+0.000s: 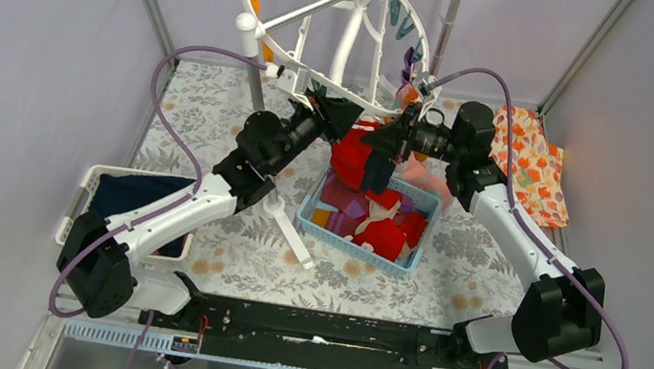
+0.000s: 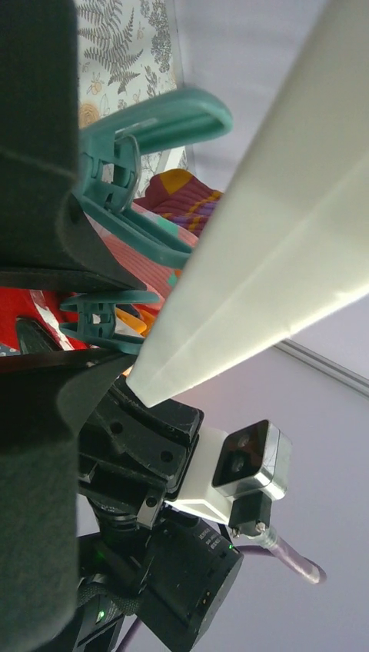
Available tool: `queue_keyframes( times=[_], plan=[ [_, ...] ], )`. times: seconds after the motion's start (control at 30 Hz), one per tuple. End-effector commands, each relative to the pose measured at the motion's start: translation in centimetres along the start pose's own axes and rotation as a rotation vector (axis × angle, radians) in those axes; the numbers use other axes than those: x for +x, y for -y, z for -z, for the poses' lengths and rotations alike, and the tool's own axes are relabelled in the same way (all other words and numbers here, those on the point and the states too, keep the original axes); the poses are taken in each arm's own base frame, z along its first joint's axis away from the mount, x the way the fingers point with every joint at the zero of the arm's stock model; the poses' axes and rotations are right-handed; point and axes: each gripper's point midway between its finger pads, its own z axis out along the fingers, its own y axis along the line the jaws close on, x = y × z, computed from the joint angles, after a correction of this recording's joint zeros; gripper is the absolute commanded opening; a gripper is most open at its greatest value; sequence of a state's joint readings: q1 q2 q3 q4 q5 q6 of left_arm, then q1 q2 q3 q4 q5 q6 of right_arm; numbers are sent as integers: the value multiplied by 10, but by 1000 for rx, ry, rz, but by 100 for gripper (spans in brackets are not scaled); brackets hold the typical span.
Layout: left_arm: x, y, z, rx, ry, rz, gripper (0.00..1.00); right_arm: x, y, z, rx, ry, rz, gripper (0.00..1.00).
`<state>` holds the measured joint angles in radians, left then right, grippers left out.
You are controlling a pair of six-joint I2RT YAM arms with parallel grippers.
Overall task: Clip the socks to the hanger
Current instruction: Clamp the sock onto the hanger.
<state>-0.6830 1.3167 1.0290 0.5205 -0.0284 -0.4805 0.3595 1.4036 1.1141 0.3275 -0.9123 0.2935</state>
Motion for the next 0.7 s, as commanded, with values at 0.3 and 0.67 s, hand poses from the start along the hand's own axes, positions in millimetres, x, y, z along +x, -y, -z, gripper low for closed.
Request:
queue_keyframes(
  times=[0.3,0.67],
  plan=[
    [-3,15,5,95,-9,5,20,-28,-16,6,-105,61,35,0],
    [-5,19,5,130,-23,-4,20,-23,-6,6,-79,34,17,0]
  ],
)
